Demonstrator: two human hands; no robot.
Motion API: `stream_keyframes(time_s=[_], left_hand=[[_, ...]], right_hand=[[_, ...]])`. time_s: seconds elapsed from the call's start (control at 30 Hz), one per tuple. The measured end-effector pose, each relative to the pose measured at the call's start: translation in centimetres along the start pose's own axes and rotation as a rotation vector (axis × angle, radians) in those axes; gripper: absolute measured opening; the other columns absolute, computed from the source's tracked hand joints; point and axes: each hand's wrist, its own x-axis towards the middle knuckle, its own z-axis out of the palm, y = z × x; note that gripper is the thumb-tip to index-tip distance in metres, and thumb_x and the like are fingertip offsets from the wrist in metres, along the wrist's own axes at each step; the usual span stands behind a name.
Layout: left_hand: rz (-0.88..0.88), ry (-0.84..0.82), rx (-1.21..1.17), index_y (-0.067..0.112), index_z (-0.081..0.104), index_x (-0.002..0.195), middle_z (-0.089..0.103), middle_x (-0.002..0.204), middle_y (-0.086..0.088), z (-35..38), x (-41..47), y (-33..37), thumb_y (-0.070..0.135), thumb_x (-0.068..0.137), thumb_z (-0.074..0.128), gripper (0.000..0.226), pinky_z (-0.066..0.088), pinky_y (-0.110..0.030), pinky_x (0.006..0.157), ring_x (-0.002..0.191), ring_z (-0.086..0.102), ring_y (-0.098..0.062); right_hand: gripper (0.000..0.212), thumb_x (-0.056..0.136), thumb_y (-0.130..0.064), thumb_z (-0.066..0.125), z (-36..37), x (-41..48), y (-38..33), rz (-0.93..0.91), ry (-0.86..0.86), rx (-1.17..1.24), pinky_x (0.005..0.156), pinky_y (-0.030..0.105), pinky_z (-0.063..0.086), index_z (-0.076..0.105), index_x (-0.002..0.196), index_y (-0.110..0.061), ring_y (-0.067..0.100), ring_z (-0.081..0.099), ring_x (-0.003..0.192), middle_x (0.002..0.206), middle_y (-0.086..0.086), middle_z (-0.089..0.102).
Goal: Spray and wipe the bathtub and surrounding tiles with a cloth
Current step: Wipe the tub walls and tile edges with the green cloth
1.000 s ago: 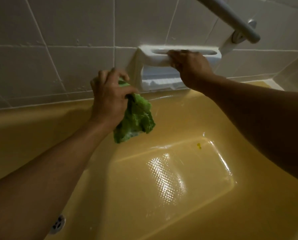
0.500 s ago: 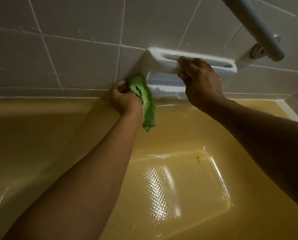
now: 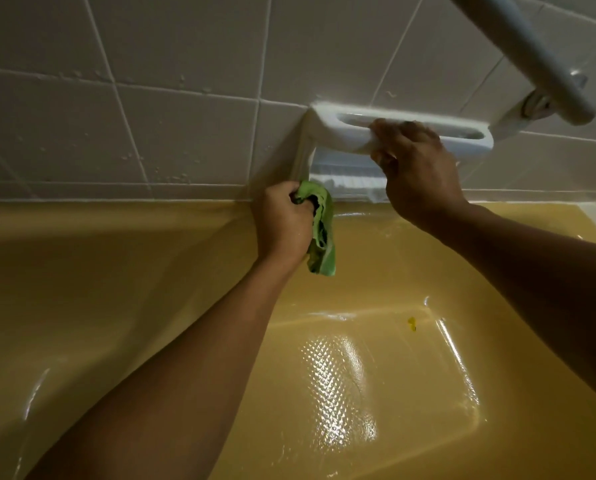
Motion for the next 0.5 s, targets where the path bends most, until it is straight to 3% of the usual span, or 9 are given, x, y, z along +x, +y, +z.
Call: stream_keyframes(time_s=[0.07,0.13,0.23,0.3,0.33,0.4,0.5], left_hand=[[0.015,0.002,0.042,0.004,0.068,0.071,0.06,0.06,-0.008,-0.3,0.1,0.0,0.0,0.085,0.063,0.015,0.031,-0.019,0.045,0.052,0.043,-0.009],[0.006,0.031,0.098,0.005,0.065,0.064,0.048,0.052,-0.002,-0.6,0.6,0.6,0.007,0.083,0.067,0.02,0.027,-0.022,0.043,0.047,0.033,-0.01],[-0.156,0.084,0.089,0.008,0.066,0.063,0.052,0.051,0.003,-0.8,1.7,1.6,0.016,0.082,0.076,0.023,0.033,-0.022,0.041,0.045,0.044,-0.01],[-0.342,0.101,-0.139,0.008,0.068,0.065,0.063,0.059,0.001,-0.7,2.6,2.2,0.015,0.08,0.079,0.02,0.052,-0.023,0.05,0.052,0.061,-0.015],[-0.418,0.104,-0.262,0.011,0.069,0.067,0.07,0.067,-0.002,-0.6,2.8,2.5,0.014,0.08,0.08,0.018,0.062,-0.031,0.06,0.06,0.068,-0.02],[-0.457,0.109,-0.385,0.02,0.07,0.07,0.075,0.079,-0.005,-0.1,3.0,2.9,0.015,0.083,0.08,0.017,0.065,-0.041,0.073,0.072,0.073,-0.024],[-0.384,0.14,-0.385,0.023,0.075,0.079,0.074,0.079,-0.001,0.6,2.7,2.7,0.015,0.087,0.079,0.012,0.064,-0.04,0.08,0.078,0.072,-0.02]], right_hand=[[0.034,0.104,-0.016,0.05,0.0,0.0,-0.2,0.008,-0.001,0.005,0.091,0.043,0.042,0.056,0.137,-0.012,0.041,0.049,0.121,0.133,0.019,0.059],[0.033,0.103,-0.016,0.049,0.0,-0.1,-0.2,0.013,-0.009,0.009,0.087,0.041,0.041,0.057,0.135,-0.013,0.04,0.048,0.12,0.131,0.018,0.06],[0.031,0.103,-0.015,0.048,-0.1,-0.1,-0.1,0.019,-0.023,0.013,0.083,0.036,0.035,0.057,0.134,-0.015,0.039,0.047,0.118,0.13,0.016,0.06],[0.031,0.104,-0.015,0.048,-0.2,-0.1,-0.2,0.025,-0.027,0.017,0.083,0.035,0.034,0.057,0.133,-0.015,0.038,0.047,0.119,0.131,0.015,0.06],[0.031,0.104,-0.015,0.048,-0.3,-0.1,-0.3,0.026,-0.028,0.018,0.083,0.036,0.034,0.057,0.134,-0.015,0.038,0.047,0.119,0.131,0.015,0.06],[0.031,0.104,-0.013,0.048,-0.4,-0.2,-0.5,0.023,-0.025,0.022,0.087,0.038,0.036,0.057,0.133,-0.013,0.037,0.047,0.119,0.131,0.017,0.06],[0.031,0.103,-0.012,0.05,-0.5,-0.3,-0.7,0.021,-0.013,0.025,0.095,0.041,0.038,0.057,0.134,-0.011,0.036,0.047,0.119,0.13,0.018,0.061]])
